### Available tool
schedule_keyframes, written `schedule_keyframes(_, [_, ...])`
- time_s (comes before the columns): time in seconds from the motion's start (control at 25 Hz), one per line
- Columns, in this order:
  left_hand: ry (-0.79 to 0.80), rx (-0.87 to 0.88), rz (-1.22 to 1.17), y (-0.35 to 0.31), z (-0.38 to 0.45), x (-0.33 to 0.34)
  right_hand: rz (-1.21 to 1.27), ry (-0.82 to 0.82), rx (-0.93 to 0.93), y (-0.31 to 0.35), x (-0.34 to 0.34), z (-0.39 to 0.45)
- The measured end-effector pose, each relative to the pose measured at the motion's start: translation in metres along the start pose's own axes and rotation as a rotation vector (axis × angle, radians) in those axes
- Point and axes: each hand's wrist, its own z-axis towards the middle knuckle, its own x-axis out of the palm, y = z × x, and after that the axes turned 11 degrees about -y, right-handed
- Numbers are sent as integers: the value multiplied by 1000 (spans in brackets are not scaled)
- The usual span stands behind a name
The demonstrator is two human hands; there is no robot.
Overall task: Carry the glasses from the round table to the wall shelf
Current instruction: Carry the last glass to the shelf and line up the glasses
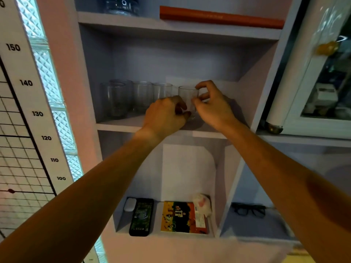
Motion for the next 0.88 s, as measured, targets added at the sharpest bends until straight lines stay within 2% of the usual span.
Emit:
schedule_keyframes(0.52, [33, 0, -25, 10, -2, -2, -3, -16, 40, -4, 16, 7])
schedule_keyframes(0.6, [34, -3, -38, 16, -8, -15, -8, -102, -13, -2, 19, 5])
schedule_keyframes(0.68, [17, -18, -37, 29, -16, -33, -11, -173, -147, 6, 28, 2])
schedule_keyframes(0.76, [-31, -1, 44, 43, -27, -54, -14, -130, -291, 21, 45, 0])
schedule_keyframes(0.88, [-118, 57, 271, 64, -39, -83, -29, 116, -407, 52, 79, 0])
